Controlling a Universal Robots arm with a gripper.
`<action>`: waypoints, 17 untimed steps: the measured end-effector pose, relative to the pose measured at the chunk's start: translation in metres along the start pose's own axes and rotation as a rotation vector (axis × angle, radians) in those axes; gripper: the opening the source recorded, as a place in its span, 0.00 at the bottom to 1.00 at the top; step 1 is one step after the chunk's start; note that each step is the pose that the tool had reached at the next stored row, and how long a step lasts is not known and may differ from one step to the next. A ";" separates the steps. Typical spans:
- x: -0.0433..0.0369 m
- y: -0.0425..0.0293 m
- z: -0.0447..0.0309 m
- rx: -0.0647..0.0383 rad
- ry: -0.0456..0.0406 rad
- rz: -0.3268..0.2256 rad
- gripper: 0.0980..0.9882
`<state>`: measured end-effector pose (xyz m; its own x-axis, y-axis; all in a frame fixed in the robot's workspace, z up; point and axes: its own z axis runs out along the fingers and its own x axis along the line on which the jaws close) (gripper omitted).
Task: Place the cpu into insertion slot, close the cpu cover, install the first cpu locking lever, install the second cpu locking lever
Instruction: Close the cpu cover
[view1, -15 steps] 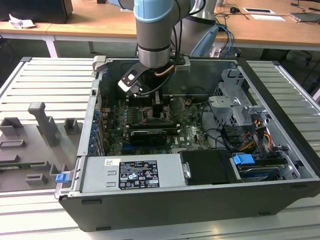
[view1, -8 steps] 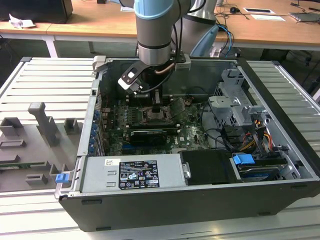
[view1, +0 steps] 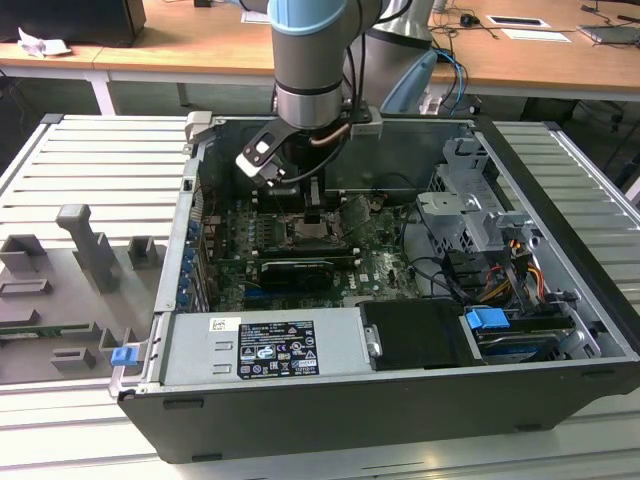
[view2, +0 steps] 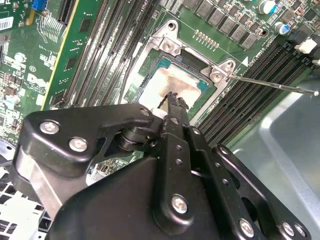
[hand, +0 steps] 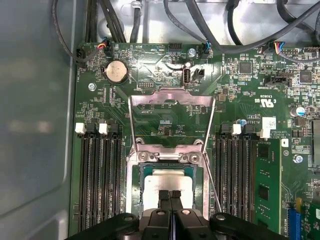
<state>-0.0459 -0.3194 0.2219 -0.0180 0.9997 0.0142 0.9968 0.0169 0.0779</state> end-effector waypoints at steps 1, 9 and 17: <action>0.0000 0.0016 -0.0001 0.002 0.0000 0.000 0.01; 0.0000 0.0103 -0.0144 0.007 0.0000 0.000 0.01; -0.0005 0.0428 -0.0123 0.009 0.0000 0.000 0.01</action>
<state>-0.0041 -0.3194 0.2375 -0.0177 0.9997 0.0143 0.9975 0.0167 0.0694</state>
